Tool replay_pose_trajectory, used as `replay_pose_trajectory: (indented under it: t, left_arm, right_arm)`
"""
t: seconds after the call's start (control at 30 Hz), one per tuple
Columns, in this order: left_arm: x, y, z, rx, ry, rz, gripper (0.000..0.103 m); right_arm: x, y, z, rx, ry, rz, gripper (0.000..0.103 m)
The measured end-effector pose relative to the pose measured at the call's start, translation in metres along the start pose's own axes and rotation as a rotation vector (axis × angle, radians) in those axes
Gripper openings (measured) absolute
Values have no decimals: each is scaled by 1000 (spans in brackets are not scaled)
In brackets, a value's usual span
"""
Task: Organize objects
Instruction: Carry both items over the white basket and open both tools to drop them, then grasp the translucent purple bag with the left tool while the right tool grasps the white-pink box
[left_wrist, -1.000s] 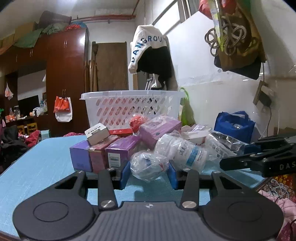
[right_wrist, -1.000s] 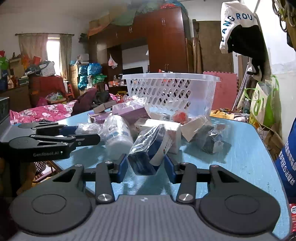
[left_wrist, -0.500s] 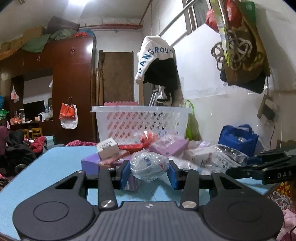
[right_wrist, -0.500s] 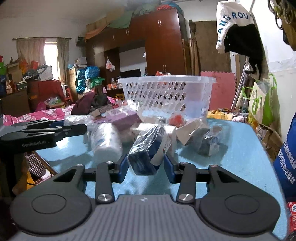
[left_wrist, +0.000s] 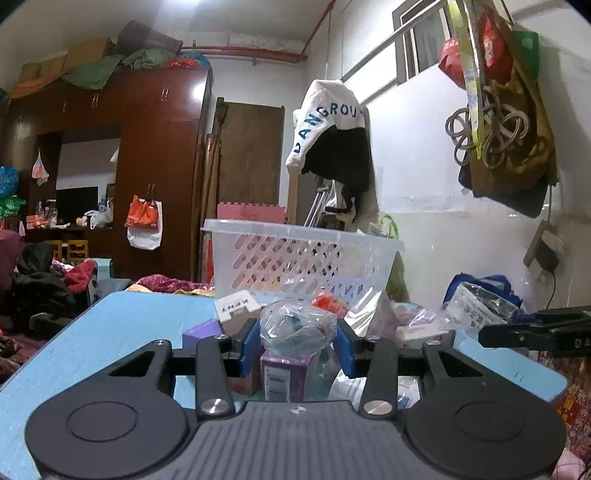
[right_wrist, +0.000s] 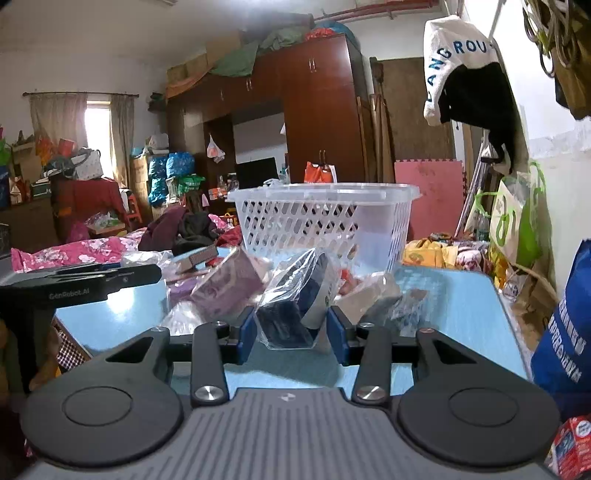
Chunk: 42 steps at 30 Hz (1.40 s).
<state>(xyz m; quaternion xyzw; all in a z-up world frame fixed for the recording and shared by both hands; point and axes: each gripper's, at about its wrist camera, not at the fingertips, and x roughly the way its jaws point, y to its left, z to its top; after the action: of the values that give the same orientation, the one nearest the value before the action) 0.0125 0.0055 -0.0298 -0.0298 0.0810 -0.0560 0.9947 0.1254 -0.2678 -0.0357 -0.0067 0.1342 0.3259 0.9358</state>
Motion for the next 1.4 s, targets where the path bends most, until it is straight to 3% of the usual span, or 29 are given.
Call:
replay_pose_trajectory:
  t: [0.27, 0.4, 0.5, 0.7, 0.73, 0.77, 0.8, 0.83, 0.87, 1.03, 1.1, 1.27, 1.4]
  left_arm:
    - [6, 11, 48, -22, -49, -18, 47]
    - [44, 19, 97, -40, 36, -66, 47]
    - [87, 21, 132, -59, 90, -109, 47]
    - [169, 19, 152, -53, 215, -50, 48]
    - [178, 20, 150, -59, 231, -45, 49]
    - [185, 21, 148, -66, 238, -39, 58]
    - [191, 22, 146, -72, 254, -40, 66]
    - [195, 22, 144, -76, 271, -45, 83]
    - [197, 23, 142, -81, 275, -47, 85]
    - [159, 27, 135, -36, 217, -27, 85]
    - [131, 31, 129, -35, 175, -52, 91]
    - [64, 39, 85, -12, 123, -20, 96]
    - [45, 58, 55, -78, 130, 1, 96]
  right_arm:
    - [12, -6, 49, -57, -26, -26, 45]
    - [33, -3, 90, -88, -22, -9, 44]
    - [63, 2, 117, -138, -4, -50, 44]
    - [129, -9, 126, -154, 113, -92, 45]
    - [133, -11, 124, -154, 120, -97, 47]
    - [132, -13, 122, -145, 107, -99, 54]
    - [130, -15, 120, -135, 94, -94, 68]
    - [127, -16, 117, -125, 94, -91, 76]
    - [122, -16, 115, -119, 86, -91, 88]
    - [79, -21, 111, -131, 46, -124, 99]
    - [56, -26, 101, -119, 16, -127, 103]
    - [16, -46, 46, 10, 14, -90, 103]
    - [3, -42, -4, 113, -8, -35, 103]
